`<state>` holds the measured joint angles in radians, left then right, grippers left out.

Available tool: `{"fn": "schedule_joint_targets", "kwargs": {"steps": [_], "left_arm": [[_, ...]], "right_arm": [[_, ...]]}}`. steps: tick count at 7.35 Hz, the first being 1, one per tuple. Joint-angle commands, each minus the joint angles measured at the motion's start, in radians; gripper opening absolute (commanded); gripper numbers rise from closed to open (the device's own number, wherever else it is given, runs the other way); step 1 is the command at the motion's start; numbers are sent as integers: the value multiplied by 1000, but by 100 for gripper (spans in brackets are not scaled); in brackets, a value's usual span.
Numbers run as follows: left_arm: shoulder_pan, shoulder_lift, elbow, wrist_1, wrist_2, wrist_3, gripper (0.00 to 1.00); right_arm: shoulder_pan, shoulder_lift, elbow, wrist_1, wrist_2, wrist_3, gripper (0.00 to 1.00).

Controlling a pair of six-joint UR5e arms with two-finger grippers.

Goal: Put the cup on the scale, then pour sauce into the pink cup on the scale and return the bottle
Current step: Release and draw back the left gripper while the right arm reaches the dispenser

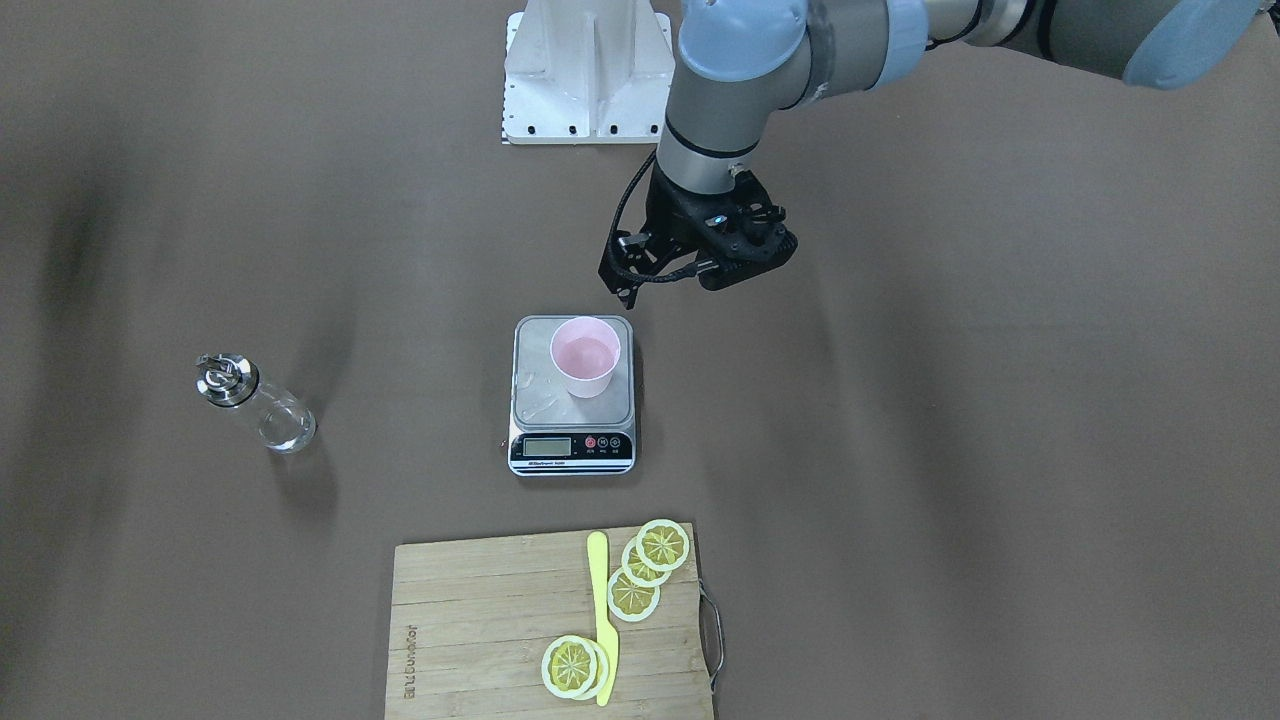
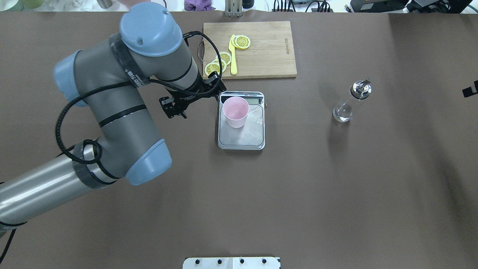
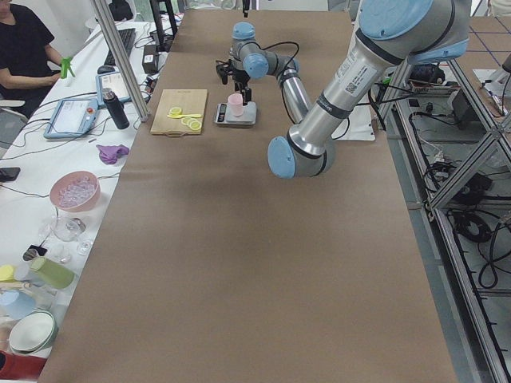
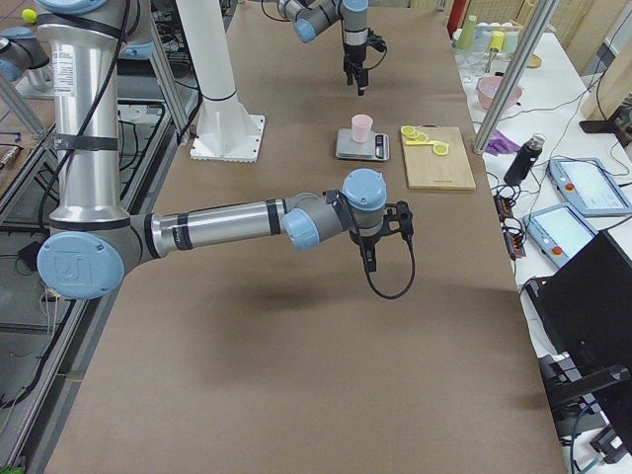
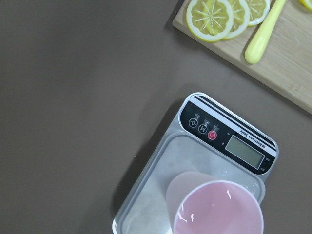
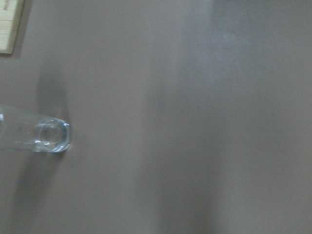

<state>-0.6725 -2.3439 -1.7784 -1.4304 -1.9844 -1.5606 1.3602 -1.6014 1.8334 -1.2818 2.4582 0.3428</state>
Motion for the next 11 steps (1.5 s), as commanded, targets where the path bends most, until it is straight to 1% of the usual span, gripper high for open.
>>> {"fn": "schedule_joint_targets", "kwargs": {"steps": [1, 2, 3, 4, 5, 6, 8, 9, 10, 11], "left_arm": [[-10, 32, -53, 44, 4, 47, 98], [-12, 40, -53, 44, 6, 50, 99], [-12, 55, -56, 39, 6, 50, 99], [-12, 63, -58, 36, 6, 50, 99], [-12, 63, -58, 36, 6, 50, 98], [-12, 63, -59, 36, 6, 50, 99], [-12, 87, -56, 16, 39, 50, 99], [-12, 96, -56, 2, 41, 50, 98], [-12, 98, -53, 1, 41, 50, 98], [-12, 97, -53, 1, 41, 50, 99]], "right_arm": [[-137, -17, 216, 2, -83, 214, 100], [-214, -28, 292, 4, -122, 325, 100], [-333, -29, 352, 3, -271, 338, 100], [-457, -31, 380, 2, -427, 390, 100], [-572, -29, 407, 4, -559, 523, 100], [-642, -29, 414, 22, -659, 620, 100], [-670, 12, 400, 30, -758, 616, 100], [-688, 46, 367, 60, -807, 599, 99], [-710, 70, 336, 132, -899, 599, 100], [-717, 39, 327, 147, -953, 584, 100]]}}
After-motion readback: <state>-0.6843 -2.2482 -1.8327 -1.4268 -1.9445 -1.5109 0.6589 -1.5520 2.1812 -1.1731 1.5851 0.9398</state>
